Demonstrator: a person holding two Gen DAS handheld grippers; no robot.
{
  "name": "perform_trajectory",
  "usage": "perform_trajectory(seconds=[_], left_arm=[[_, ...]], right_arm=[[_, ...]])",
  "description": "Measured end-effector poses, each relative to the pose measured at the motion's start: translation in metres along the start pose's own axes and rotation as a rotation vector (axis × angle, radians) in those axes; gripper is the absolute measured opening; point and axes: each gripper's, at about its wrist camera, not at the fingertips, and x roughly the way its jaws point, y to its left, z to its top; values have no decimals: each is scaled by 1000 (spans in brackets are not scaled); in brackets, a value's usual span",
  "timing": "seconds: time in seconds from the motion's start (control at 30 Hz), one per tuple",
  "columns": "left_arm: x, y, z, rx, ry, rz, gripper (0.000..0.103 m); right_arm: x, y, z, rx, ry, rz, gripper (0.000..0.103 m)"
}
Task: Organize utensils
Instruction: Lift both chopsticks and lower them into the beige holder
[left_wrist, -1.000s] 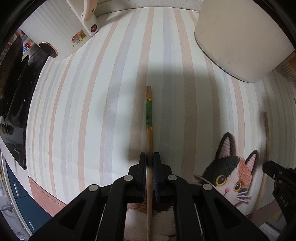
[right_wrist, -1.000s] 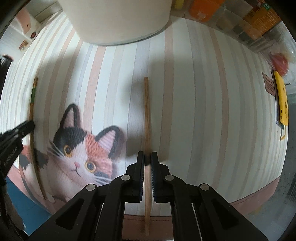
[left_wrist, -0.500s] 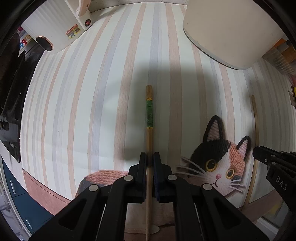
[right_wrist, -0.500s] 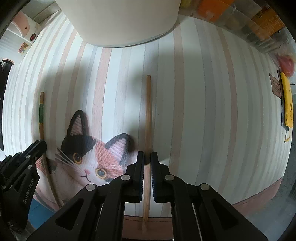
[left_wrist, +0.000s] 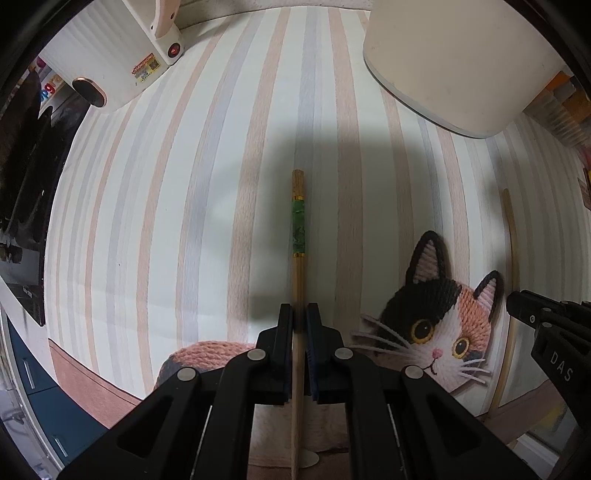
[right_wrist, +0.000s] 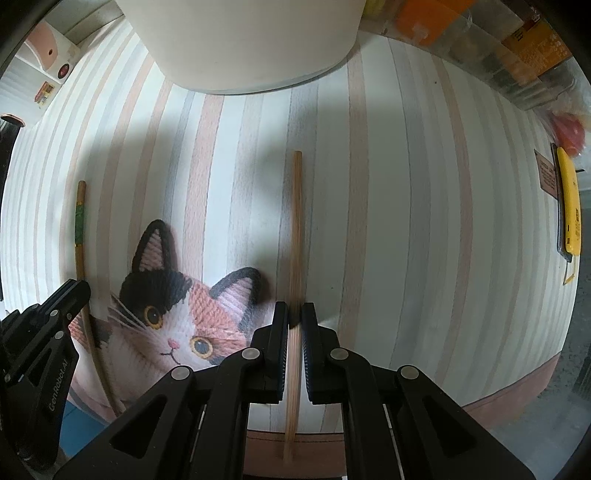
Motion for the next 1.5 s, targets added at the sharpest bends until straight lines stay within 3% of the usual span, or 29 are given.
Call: perform_trajectory(seconds=[0.2,0.53,0.87,1.23,1.5], left_arm=[[-21,3,-2,-8,-66,-9,4],[-90,6,-5,-6,-253,-41,4],[-144,3,-6,-8,-369,-93,4],[-224,2,5,-36,-521,-234,4],[-295,-2,45,-64,-663,-350,4]], right_arm=[[-10,-12,-9,51,-60,33,7],[-70,-36,-23,112,-260,92,7],[-125,-47,-33,149,-397,139,7],[-209,-71,-28,186,-566,230,7],[-282,-81,-10,185,-718,278,7]])
